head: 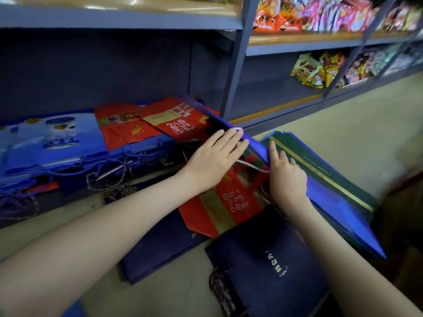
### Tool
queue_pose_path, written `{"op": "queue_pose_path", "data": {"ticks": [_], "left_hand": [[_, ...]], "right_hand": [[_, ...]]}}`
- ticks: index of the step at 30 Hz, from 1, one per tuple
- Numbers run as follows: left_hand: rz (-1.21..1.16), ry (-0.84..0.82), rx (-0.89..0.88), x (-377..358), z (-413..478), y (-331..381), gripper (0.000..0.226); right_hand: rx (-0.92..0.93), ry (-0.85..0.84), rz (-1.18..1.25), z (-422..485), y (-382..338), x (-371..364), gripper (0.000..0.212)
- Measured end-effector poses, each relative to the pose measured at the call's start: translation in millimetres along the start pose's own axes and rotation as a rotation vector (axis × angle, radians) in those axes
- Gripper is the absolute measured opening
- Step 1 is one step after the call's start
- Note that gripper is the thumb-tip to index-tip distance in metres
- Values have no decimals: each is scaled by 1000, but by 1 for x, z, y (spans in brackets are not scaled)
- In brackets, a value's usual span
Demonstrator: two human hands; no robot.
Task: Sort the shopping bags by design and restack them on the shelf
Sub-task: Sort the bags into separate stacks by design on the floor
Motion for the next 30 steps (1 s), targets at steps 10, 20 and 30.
{"op": "queue_pose_path", "data": {"ticks": [10, 20, 30], "left_hand": [[98, -101, -23, -79, -2, 39, 60], [153, -562, -36, -113, 83, 98, 34], [-200, -817, 309, -178, 50, 120, 70]], "right_hand": [[-23, -24, 101, -20, 58, -82, 84], [-117, 84, 75, -61, 115, -92, 93], [-245, -366, 170, -5, 148, -184, 79]]}}
Point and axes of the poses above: each hand's wrist, its own z-axis towards the middle knuckle, its own x-axis out of the back of the hand, y = z × x, the point moved 7 cm from there along z, towards the middle knuckle, and after that the axes turned 12 degrees about x, right-handed, at the moved point
